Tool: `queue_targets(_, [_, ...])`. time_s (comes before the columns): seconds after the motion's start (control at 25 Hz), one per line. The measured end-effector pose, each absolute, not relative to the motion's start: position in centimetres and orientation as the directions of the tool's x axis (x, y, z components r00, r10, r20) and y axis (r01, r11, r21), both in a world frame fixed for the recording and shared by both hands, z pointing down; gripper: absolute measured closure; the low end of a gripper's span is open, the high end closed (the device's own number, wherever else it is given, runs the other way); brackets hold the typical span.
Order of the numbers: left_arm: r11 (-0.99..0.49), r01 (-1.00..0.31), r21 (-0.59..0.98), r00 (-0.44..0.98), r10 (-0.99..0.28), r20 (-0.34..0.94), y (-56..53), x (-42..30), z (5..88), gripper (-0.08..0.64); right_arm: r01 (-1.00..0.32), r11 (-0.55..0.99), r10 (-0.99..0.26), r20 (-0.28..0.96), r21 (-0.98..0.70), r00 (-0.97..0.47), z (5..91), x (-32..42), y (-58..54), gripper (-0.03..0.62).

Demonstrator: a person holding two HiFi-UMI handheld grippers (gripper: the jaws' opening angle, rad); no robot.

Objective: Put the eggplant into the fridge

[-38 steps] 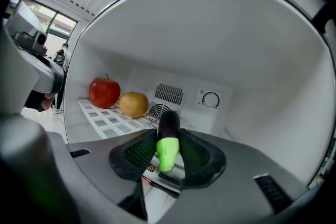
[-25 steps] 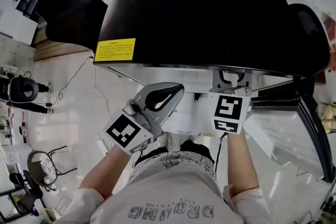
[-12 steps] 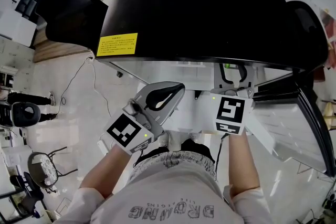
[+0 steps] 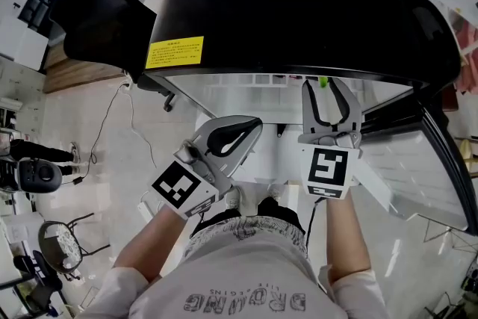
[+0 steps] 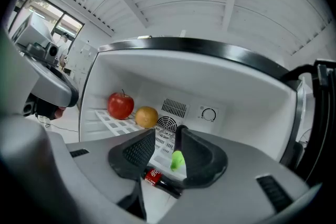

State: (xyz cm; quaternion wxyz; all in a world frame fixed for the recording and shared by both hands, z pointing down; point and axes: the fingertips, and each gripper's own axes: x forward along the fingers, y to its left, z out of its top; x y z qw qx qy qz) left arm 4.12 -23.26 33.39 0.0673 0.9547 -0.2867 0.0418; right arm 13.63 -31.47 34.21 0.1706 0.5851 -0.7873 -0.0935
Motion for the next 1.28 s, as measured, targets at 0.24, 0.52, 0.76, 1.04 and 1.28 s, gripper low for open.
queue_targets(0.24, [-0.837,-0.536,0.110,0.844,-0.525,0.110,-21.9,3.4,33.3,0.552,-0.891,0.297,-0.954,0.142,0.343,-0.263,33.2,12.8,-29.2,0.460])
queue_targets(0.52, [-0.850,-0.516,0.110,0.856,-0.507,0.098,-20.4,2.1,33.2,0.552,-0.898,0.283,-0.959,0.136,0.336,-0.251,33.1,11.8,-26.6,0.500])
queue_targets(0.76, [-0.859,-0.500,0.111,0.866,-0.493,0.083,-19.4,0.7,32.9,0.552,-0.899,0.263,-0.964,0.140,0.349,-0.228,33.0,10.9,-24.6,0.548])
queue_targets(1.04, [-0.869,-0.482,0.109,0.876,-0.478,0.067,-18.6,-0.6,32.6,0.552,-0.905,0.257,-0.965,0.134,0.338,-0.223,32.8,9.4,-22.7,0.568])
queue_targets(1.28, [-0.881,-0.463,0.103,0.887,-0.459,0.055,-17.9,-1.6,32.0,0.552,-0.907,0.254,-0.966,0.137,0.335,-0.220,32.6,8.2,-21.2,0.578])
